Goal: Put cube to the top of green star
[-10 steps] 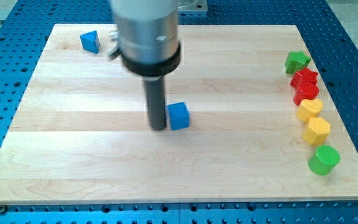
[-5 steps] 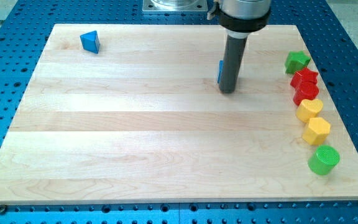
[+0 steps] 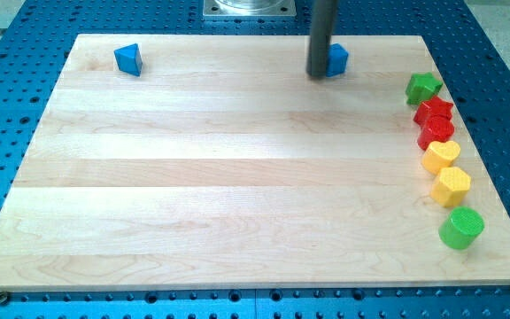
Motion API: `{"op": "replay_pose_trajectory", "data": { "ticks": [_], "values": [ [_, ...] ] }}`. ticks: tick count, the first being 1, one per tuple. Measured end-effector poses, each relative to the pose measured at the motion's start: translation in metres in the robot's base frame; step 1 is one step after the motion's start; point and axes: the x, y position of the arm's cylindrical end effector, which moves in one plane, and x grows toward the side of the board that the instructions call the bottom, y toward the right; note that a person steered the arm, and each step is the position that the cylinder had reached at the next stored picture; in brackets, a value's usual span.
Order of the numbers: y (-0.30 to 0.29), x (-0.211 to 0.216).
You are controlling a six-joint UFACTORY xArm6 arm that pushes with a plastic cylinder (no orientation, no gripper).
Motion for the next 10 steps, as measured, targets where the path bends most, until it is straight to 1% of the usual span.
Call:
{"op": "replay_pose_trajectory", "data": {
  "ticks": [1,2,4,5,7,8,9,10],
  "values": [
    [0.027,-0.007],
    [-0.035,-0.034],
    [0.118,-0.040],
    [0.109,-0.041],
    [0.122,-0.028],
    [0.145,-0.031],
    [0.150,-0.018],
    [0.138,-0.018]
  ]
}}
